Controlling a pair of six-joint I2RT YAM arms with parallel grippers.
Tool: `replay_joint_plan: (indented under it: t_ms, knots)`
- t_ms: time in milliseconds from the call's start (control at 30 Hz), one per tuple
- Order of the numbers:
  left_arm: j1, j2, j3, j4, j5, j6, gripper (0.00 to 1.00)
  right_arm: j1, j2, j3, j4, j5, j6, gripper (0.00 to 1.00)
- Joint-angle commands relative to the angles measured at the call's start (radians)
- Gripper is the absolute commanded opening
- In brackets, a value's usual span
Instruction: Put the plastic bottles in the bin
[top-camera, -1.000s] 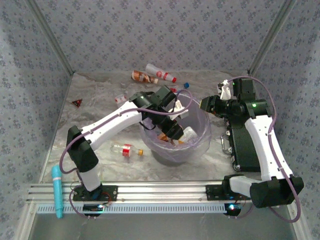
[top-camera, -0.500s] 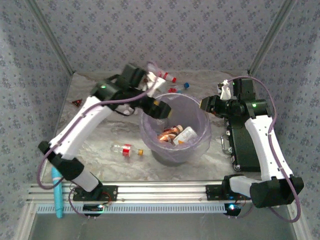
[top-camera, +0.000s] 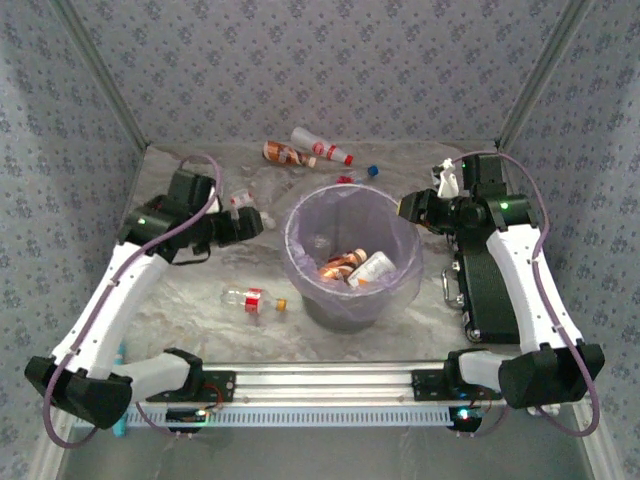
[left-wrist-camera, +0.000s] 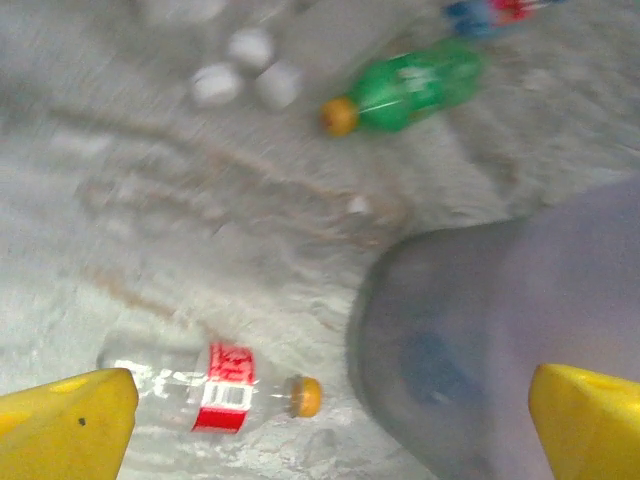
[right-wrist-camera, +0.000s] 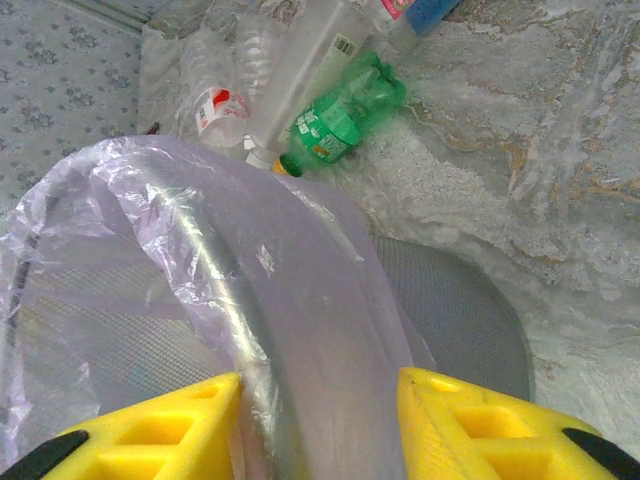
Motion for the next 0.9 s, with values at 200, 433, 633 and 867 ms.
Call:
replay_joint_plan:
  t_ms: [200, 433, 633, 867]
  knots:
    - [0.005, -0.140, -0.382, 0.086, -0.118, -0.577, 0.98, -0.007, 0.019, 0.023, -0.042, 0.068, -0.036, 0.44]
    - [-0.026, -0.192, -0.621, 0.287, -0.011, -0.829, 0.95, -0.007, 0.013, 0.017, -0.039, 0.059, -0.036, 0.44]
    - [-0.075, -0.130, -0.668, 0.431, 0.003, -0.909, 0.95, -0.004, 0.007, 0.018, -0.033, 0.059, -0.028, 0.44]
    - [-0.114, -0.027, -0.720, 0.565, 0.000, -1.001, 0.95, -0.002, -0.001, 0.016, -0.046, 0.075, -0.031, 0.44]
